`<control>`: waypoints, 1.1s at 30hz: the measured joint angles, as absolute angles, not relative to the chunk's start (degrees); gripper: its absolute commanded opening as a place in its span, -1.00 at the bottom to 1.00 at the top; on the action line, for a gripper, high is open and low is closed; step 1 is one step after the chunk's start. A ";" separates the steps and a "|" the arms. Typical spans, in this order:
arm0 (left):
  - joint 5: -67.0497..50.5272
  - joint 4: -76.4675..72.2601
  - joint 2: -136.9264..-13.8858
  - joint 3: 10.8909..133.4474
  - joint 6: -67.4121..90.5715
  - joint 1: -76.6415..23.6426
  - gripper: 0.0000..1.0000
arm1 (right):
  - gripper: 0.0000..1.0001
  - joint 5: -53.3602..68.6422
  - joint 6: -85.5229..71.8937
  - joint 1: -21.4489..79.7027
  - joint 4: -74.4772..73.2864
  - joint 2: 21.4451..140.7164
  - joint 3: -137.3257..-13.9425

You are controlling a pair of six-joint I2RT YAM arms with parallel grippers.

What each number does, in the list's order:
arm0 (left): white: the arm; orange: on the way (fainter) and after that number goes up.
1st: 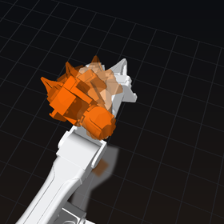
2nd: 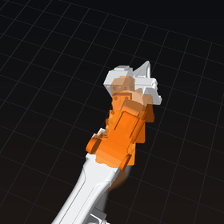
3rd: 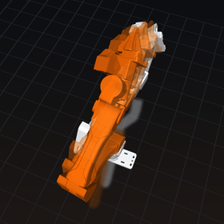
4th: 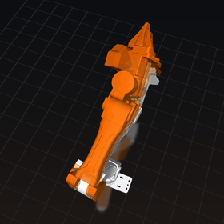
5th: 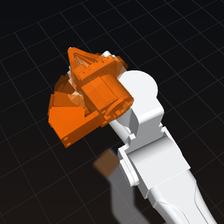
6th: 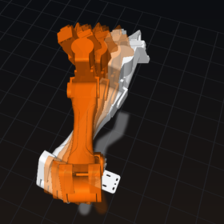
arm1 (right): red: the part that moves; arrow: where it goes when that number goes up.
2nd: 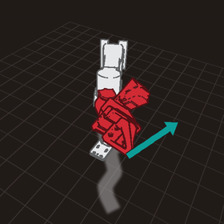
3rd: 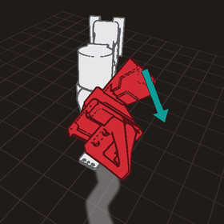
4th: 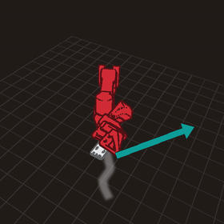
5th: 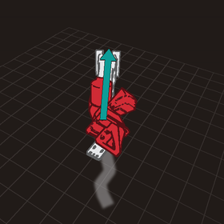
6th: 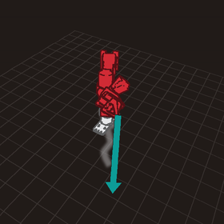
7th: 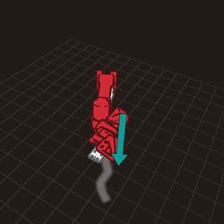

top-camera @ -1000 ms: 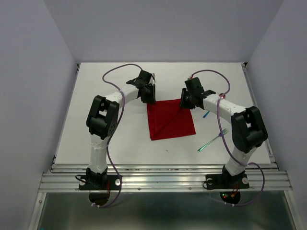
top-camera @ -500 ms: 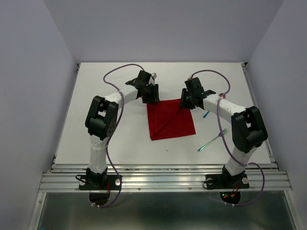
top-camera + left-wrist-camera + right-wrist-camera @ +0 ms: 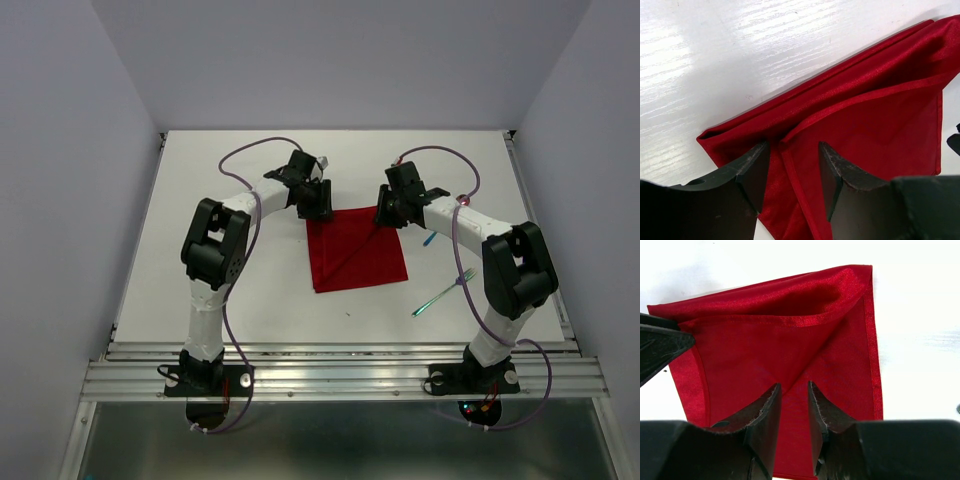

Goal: Fold the napkin into a case and place the utensils inside
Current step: Smooth out the upper triangle-folded napkin at the center of the board.

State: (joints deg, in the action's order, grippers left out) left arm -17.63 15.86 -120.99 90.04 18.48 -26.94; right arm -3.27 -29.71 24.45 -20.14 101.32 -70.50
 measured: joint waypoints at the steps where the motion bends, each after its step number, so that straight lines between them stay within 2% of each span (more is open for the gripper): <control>1: -17.63 15.94 -121.16 90.04 18.46 -26.94 0.09 | -0.34 -3.25 -29.71 24.45 -20.12 101.32 -70.50; 6: -17.65 15.92 -121.71 90.15 18.44 -26.94 0.06 | -0.34 -3.27 -29.71 24.45 -20.12 101.32 -70.50; 10: -17.87 15.90 -122.69 90.78 18.31 -26.94 -0.13 | -0.34 -3.25 -29.71 24.45 -20.14 101.32 -70.46; 15: -18.11 15.92 -123.87 91.59 18.26 -26.98 -0.26 | -0.34 -3.27 -29.71 24.45 -20.12 101.32 -70.46; 18: -18.13 15.90 -124.01 91.88 18.24 -26.98 -0.45 | -0.34 -3.25 -29.71 24.45 -20.14 101.32 -70.46; 19: -18.13 15.90 -124.03 91.92 18.28 -27.00 -0.60 | -0.34 -3.27 -29.71 24.45 -20.14 101.32 -70.46; 21: -18.15 15.94 -124.01 91.96 18.13 -27.00 -0.77 | -0.34 -3.27 -29.71 24.45 -20.14 101.32 -70.46; 22: -18.11 15.99 -124.01 91.96 18.13 -27.00 -0.99 | -0.34 -3.27 -29.71 24.45 -20.14 101.32 -70.46; 33: -17.93 16.64 -123.98 91.96 18.06 -27.03 -1.00 | -0.38 -3.95 -29.71 24.45 -20.14 101.32 -70.46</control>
